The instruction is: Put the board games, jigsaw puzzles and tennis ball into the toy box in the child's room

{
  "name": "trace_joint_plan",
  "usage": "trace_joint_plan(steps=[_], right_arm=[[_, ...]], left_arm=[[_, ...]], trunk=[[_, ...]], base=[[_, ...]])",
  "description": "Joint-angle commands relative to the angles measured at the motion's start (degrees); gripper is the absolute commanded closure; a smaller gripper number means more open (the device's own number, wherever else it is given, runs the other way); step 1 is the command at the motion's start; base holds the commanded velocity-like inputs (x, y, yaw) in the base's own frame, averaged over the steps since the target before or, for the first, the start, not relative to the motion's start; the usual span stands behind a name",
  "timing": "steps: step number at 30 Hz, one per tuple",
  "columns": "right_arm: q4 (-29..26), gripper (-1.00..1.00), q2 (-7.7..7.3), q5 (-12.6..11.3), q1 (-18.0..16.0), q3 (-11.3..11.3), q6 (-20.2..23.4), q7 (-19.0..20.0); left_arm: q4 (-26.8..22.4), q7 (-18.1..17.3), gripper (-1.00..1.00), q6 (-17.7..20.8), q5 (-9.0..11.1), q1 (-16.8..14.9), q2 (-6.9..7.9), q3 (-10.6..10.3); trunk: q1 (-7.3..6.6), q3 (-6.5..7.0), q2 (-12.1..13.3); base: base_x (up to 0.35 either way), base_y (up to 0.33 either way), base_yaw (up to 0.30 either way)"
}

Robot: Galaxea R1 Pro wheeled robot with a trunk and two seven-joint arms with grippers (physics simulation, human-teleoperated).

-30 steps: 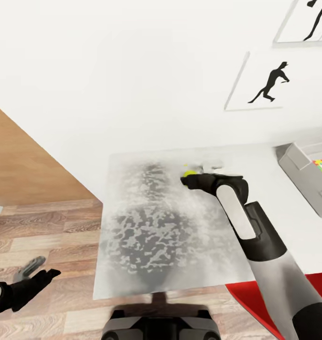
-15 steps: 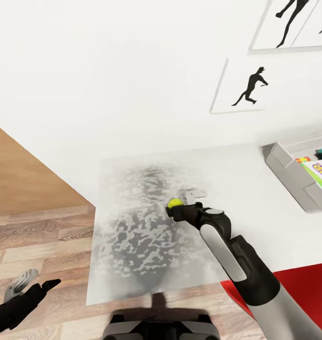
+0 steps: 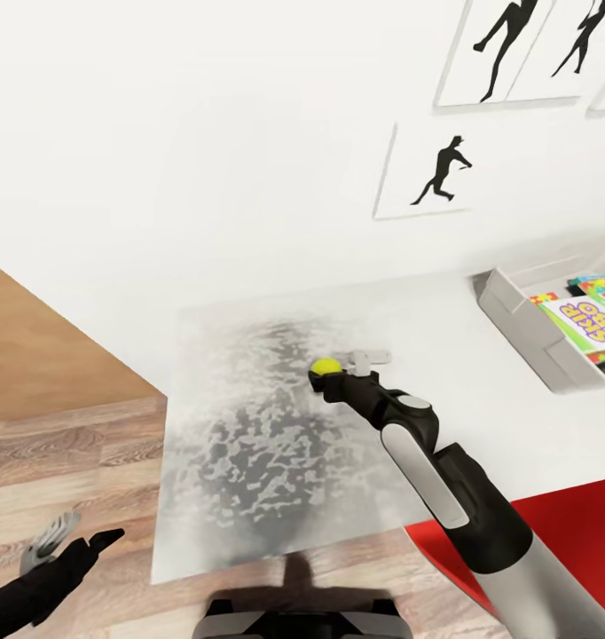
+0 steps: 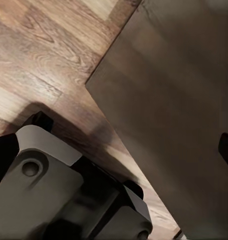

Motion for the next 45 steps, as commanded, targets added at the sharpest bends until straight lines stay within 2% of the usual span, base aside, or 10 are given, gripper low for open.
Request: trace_joint_plan(steps=[1, 7, 10, 13, 18, 21, 23, 26, 30, 45], right_arm=[[-0.07, 1.0, -0.15, -0.65, -0.1, 0.11, -0.01, -0.25], [-0.07, 1.0, -0.34, -0.65, -0.35, 0.13, 2.8, 1.3], [-0.07, 1.0, -0.25, -0.65, -0.38, 0.27, 3.62, 1.49], [-0.07, 1.0, -0.4, -0.65, -0.39, 0.29, 3.79, 1.53], [-0.07, 1.0, -0.56, -0.65, -0.44, 0.11, 3.85, 1.54], [-0.07, 1.0, -0.69, -0.65, -0.52, -0.2, 3.86, 1.54], [-0.07, 1.0, -0.61, -0.65, -0.52, -0.18, 3.86, 1.54], [-0.07, 1.0, -0.58, -0.65, -0.5, -0.15, 3.86, 1.54], [-0.05, 1.0, -0.6, -0.59, -0.5, -0.2, 3.8, 1.46], [0.0, 1.0, -3.89, -0.47, -0.55, -2.15, 2.93, 1.58]], left_arm=[[-0.08, 0.52, -1.0, 0.1, 0.6, 0.01, -0.18, 0.08], [-0.21, -0.4, -1.0, 0.41, 1.0, 1.55, -0.64, 3.34], [-0.31, -11.74, -1.0, 3.32, 2.11, 2.11, 0.0, 8.39], [-0.33, -25.57, -1.0, 6.06, 2.41, -4.46, 4.02, 10.71], [-0.34, -31.64, -1.0, 11.67, 2.85, -20.02, 6.7, 8.95], [-0.34, -31.89, -1.0, 12.66, 3.43, -26.8, 6.25, 0.7], [-0.34, -31.34, -1.0, 12.86, 3.43, -29.49, 3.29, -2.88], [-0.34, -28.47, -1.0, 12.71, 3.01, -31.27, -0.14, -4.26], [-0.04, -16.28, -1.0, 12.27, 2.59, -34.64, -6.3, -7.31], [0.08, -13.56, -1.0, 11.12, 1.81, -34.97, -7.77, -8.11]], trunk=[[0.02, 0.05, -0.05], [0.02, 0.6, -0.05], [0.02, 0.87, -0.05], [0.02, 1.14, -0.05], [0.02, 1.6, -0.05], [0.02, 1.87, -0.05], [0.02, 2.05, -0.05], [0.02, 2.32, -0.05], [0.02, 2.68, -0.05], [0.02, 3.16, -0.05]], base=[[0.0, 0.0, -0.107], [0.0, 0.0, -0.107], [0.0, 0.0, -0.107], [0.0, 0.0, -0.107], [0.0, 0.0, -0.107], [0.0, 0.0, -0.107], [0.0, 0.0, -0.107], [0.0, 0.0, -0.107], [0.0, 0.0, -0.104], [0.0, 0.0, -0.013]])
